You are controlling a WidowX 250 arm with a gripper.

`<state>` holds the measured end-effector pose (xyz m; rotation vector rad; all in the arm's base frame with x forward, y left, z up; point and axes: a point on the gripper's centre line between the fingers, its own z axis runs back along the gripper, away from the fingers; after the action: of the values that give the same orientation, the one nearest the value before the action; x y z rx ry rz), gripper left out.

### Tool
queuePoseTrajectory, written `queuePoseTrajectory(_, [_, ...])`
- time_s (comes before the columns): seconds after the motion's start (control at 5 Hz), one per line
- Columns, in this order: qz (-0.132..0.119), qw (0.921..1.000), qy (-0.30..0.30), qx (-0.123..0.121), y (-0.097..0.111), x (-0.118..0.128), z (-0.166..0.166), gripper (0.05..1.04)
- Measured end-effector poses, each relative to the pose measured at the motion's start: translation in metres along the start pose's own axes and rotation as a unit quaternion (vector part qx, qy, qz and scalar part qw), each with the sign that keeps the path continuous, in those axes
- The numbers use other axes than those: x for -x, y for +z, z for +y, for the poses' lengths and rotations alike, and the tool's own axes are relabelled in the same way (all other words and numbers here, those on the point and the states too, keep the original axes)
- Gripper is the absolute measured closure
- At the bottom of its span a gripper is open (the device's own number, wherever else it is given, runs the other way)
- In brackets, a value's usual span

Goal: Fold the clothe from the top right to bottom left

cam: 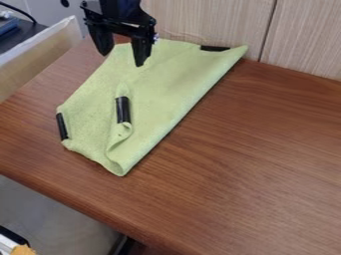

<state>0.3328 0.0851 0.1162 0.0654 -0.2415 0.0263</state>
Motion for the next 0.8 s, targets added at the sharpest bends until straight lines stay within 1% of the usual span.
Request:
queuePoseTrajectory(0.2, [0.018, 0.9998, 0.002, 0.006, -0.010, 0.004, -0.002, 0.082])
queuePoseTrajectory(0.4, [0.024, 0.9994, -0.013, 0.021, -0.017, -0.018, -0.026, 0.083])
queuePoseTrajectory(0.6, [0.015, 0.9993, -0.023, 0.027, -0.018, -0.038, -0.044, 0.083])
queuePoseTrajectory(0.8, [0.001, 0.9989, -0.030, 0.036, -0.028, -0.061, -0.065, 0.082])
